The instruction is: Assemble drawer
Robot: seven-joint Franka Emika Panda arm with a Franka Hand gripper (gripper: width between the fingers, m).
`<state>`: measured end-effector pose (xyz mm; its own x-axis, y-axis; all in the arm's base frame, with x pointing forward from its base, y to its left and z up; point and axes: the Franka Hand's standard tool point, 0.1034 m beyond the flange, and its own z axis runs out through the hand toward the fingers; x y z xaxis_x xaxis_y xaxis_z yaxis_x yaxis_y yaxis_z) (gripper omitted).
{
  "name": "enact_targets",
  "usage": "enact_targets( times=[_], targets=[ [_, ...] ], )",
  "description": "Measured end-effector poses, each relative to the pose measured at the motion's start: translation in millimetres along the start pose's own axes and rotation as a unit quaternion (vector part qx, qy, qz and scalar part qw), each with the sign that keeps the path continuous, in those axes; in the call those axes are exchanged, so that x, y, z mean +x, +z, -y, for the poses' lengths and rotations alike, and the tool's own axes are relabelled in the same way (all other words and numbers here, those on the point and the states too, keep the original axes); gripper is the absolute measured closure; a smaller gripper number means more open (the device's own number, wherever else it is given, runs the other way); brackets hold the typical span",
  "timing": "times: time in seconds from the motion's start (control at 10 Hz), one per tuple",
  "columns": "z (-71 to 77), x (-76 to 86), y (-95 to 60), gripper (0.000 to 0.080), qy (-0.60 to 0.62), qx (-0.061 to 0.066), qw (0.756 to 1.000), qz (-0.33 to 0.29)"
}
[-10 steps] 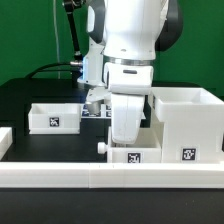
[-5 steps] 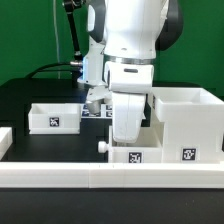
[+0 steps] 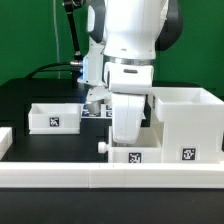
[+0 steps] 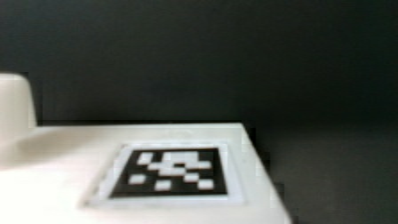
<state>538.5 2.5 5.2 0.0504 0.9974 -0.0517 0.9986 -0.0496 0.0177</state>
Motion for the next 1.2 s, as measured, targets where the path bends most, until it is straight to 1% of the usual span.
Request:
enact_targets(
  times=[0.3,0.4,0.5,0.8,1.0,1.2],
  targets=[
    [-0.4,-2.1,-1.5,0.0755,-0.004,-0.001,1.000,0.000],
    [0.6,-0.1,-1.2,0.0755,-0.006,0.002,1.000,0.001],
    [0.9,1.8,-0.7,0.0755,-0.011,0.002,1.000,0.001],
    [1.0,1.0,-0.3,0.0755,-0.009,0.002,1.000,0.001],
    [0.7,1.2,-0.6,0.0755,-0.022,0.000,1.000,0.000],
    [-0.4,6.9,-0.3,0.0755,-0.032,0.000,0.999,-0.001]
  ],
)
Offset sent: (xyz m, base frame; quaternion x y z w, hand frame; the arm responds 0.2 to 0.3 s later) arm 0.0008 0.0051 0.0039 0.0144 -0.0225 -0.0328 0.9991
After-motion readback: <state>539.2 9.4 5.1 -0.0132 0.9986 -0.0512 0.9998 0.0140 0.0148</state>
